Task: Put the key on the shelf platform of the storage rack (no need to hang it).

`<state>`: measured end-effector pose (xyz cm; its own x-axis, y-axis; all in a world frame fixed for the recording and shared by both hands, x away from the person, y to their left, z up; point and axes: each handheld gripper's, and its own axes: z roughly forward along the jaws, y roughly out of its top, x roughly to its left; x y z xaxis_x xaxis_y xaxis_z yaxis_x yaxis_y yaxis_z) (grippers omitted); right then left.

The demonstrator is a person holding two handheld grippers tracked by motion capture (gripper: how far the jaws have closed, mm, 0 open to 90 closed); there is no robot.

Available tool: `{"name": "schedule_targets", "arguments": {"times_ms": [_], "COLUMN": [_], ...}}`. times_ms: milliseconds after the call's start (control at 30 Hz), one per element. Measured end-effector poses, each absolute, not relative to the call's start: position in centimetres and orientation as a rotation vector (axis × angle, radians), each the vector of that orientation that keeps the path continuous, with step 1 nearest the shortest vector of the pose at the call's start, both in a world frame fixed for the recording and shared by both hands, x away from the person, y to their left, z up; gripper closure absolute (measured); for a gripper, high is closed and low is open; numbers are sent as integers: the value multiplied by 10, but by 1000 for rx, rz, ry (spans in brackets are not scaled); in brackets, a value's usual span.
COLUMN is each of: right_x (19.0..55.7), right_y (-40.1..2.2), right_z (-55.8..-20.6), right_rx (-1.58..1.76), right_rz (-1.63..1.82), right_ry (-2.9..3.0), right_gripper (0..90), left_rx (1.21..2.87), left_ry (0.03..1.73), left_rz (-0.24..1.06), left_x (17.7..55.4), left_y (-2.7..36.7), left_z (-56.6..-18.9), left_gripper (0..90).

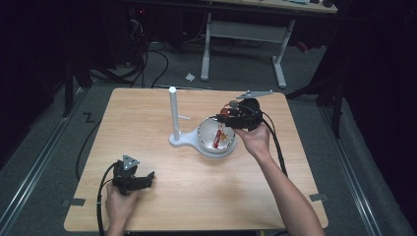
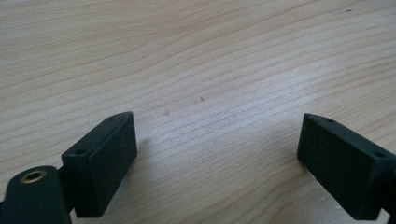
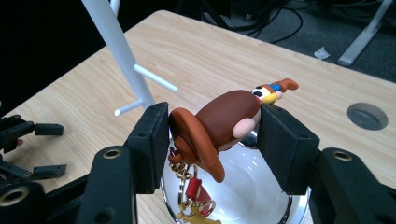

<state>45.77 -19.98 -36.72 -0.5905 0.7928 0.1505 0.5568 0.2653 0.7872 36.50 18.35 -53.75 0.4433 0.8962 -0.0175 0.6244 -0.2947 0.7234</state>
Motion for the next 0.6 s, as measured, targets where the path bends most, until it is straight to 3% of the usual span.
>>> {"name": "schedule_targets", "arguments": {"times_ms": [600], "right_x": [460], "right_y": [-198], "right_z": [-399], "right_rx": [1289], "right_rz": [1210], "right_ry": [2311], "right_gripper": [449], "left_rx": [2029], "left_ry": [1271], "left_rz": [523], "left_x": [365], "left_y": [183], "left_z": [-538], "left_gripper": [123]}}
